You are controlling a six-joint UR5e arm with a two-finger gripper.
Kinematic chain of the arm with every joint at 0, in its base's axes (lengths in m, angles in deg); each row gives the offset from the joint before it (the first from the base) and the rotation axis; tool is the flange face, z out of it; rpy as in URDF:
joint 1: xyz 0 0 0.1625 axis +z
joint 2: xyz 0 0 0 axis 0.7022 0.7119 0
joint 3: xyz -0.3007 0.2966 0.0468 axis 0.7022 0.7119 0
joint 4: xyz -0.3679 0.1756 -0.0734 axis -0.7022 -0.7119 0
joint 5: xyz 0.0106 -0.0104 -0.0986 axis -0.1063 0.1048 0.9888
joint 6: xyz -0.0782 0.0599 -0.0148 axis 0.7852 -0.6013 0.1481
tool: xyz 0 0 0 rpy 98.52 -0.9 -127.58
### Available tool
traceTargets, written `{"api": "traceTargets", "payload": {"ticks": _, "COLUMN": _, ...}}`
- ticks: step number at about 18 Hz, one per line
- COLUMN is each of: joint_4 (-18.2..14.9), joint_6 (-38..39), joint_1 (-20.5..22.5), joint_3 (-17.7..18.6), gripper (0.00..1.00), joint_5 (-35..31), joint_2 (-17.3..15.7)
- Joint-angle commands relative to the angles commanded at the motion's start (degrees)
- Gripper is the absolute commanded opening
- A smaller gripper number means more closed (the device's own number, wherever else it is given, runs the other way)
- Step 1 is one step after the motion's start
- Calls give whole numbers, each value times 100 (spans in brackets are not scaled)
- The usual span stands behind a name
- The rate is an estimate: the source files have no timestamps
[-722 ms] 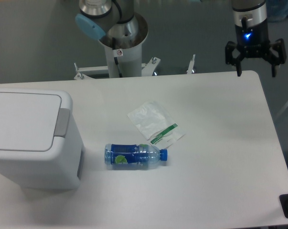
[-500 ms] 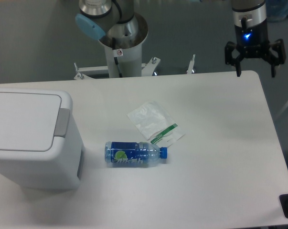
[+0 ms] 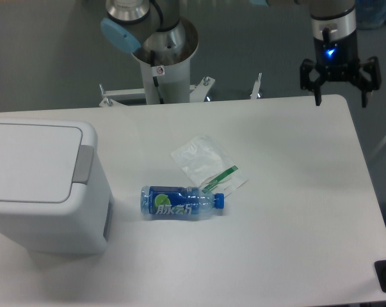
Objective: Open the trash can
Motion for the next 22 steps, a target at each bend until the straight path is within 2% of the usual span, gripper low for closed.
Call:
{"api": "traceTargets", "payload": {"ticks": 6, "joint_4": 0, "joint_6": 2056, "joint_1": -773, "joint_3": -281, "gripper": 100, "joint_5": -9, "joint_2": 35}}
{"api": "traceTargets", "payload": {"ticks": 12, "joint_4": 9, "joint_6": 4745, "joint_1": -1582, "joint_3": -650, "gripper": 100, "joint_5": 35, "joint_2": 176}}
{"api": "traceTargets", "payload": {"ticks": 16, "joint_4": 9, "joint_6": 5898, "joint_1": -1908, "joint_3": -984, "gripper": 100, "joint_5": 245, "joint_2": 255}}
{"api": "traceTargets", "payload": {"ticks": 22, "joint_4": 0, "joint_6": 6682, "joint_1": -2285, "joint_3": -958, "gripper": 100, "joint_5": 957, "joint_2": 167}}
